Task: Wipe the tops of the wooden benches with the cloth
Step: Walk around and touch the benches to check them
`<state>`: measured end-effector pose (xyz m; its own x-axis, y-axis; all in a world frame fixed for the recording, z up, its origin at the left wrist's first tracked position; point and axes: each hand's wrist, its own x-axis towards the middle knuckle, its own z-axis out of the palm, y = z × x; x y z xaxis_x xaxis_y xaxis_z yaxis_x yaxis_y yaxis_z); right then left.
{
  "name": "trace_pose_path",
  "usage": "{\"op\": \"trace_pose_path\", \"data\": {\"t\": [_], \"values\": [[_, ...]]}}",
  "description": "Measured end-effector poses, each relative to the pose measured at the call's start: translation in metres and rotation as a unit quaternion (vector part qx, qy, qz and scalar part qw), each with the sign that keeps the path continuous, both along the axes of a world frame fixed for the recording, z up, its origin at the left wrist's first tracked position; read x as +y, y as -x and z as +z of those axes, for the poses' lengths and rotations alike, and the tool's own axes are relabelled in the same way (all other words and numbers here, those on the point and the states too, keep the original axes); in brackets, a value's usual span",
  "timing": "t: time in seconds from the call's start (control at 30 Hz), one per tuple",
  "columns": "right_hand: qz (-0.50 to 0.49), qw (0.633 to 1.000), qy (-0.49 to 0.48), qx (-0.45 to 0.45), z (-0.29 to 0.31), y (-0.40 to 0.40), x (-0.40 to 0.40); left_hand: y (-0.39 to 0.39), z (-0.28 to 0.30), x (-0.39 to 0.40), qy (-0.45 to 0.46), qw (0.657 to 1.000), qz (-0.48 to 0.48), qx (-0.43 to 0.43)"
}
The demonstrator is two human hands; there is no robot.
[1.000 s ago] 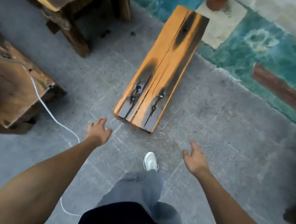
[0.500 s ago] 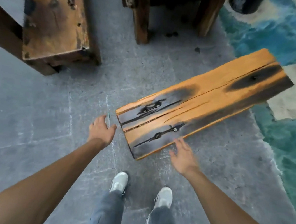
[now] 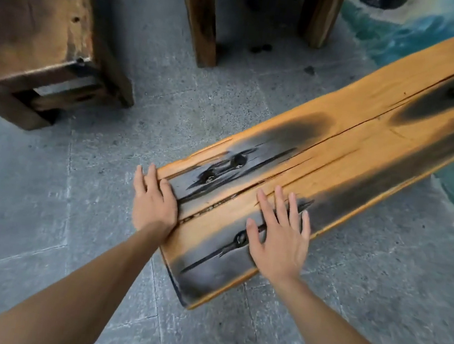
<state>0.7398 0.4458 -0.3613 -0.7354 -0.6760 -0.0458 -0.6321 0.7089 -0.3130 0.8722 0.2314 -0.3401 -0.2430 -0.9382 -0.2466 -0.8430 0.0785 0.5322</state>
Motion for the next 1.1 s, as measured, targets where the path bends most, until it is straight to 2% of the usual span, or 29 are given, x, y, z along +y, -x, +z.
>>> {"op": "trace_pose_path", "data": {"t": [0.07,0.17,0.33,0.53,0.7,1.0,1.1], "values": [[-0.028,0.997,0.065,0.007,-0.003,-0.002,-0.002,-0.002,-0.006,0.003,0.053,0.998,-0.001,0.030],[-0.046,0.989,0.142,0.020,-0.008,-0.004,-0.002,-0.005,-0.016,0.001,0.079,0.995,-0.017,0.066],[-0.080,0.976,0.198,0.040,-0.016,-0.001,-0.012,0.002,-0.030,-0.015,0.101,0.993,-0.023,0.053],[-0.131,0.982,0.136,0.024,-0.011,0.001,-0.088,0.030,-0.022,-0.099,0.123,0.988,-0.068,0.057],[-0.153,0.983,0.096,0.043,-0.013,0.011,-0.152,0.061,-0.018,-0.164,0.140,0.985,-0.101,0.020],[-0.143,0.989,0.014,0.018,-0.002,0.013,-0.166,0.066,-0.015,-0.182,0.101,0.990,-0.097,0.014],[-0.140,0.985,-0.095,-0.025,0.015,0.007,-0.175,0.062,-0.013,-0.185,0.044,0.990,-0.137,-0.009]]}}
